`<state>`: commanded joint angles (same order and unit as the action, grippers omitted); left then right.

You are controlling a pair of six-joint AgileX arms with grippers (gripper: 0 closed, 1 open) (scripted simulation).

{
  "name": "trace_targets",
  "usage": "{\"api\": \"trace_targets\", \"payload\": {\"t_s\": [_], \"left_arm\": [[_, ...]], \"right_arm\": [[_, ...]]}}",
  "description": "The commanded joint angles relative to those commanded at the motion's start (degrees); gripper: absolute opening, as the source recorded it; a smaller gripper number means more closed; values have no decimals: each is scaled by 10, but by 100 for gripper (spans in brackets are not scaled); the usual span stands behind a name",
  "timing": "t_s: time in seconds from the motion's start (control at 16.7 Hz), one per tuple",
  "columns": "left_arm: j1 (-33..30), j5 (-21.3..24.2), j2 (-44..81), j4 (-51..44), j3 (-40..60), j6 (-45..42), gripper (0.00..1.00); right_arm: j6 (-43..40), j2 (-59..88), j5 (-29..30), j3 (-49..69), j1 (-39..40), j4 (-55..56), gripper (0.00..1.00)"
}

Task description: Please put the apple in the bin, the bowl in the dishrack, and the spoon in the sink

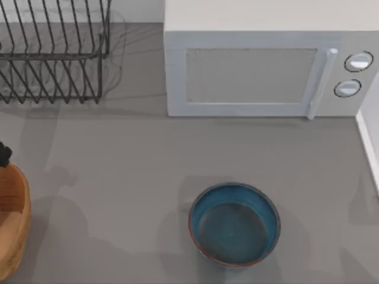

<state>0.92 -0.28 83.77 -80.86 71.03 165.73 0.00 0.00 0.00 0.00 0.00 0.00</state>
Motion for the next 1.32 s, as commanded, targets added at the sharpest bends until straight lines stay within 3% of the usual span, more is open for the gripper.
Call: {"api": "trace_targets", "payload": {"t_s": [0.3,0.72,1.08,1.32], "left_arm": [[28,4,-43,6,-22,95,0],[26,3,-41,15,-29,92,0],[28,3,-30,145,-145,93,0],[29,3,-27,169,-168,94,0]], "right_arm": [[0,0,0,0,0,0,100],[0,0,0,0,0,0,100],[0,0,0,0,0,0,100],[0,0,0,0,0,0,100]]}}
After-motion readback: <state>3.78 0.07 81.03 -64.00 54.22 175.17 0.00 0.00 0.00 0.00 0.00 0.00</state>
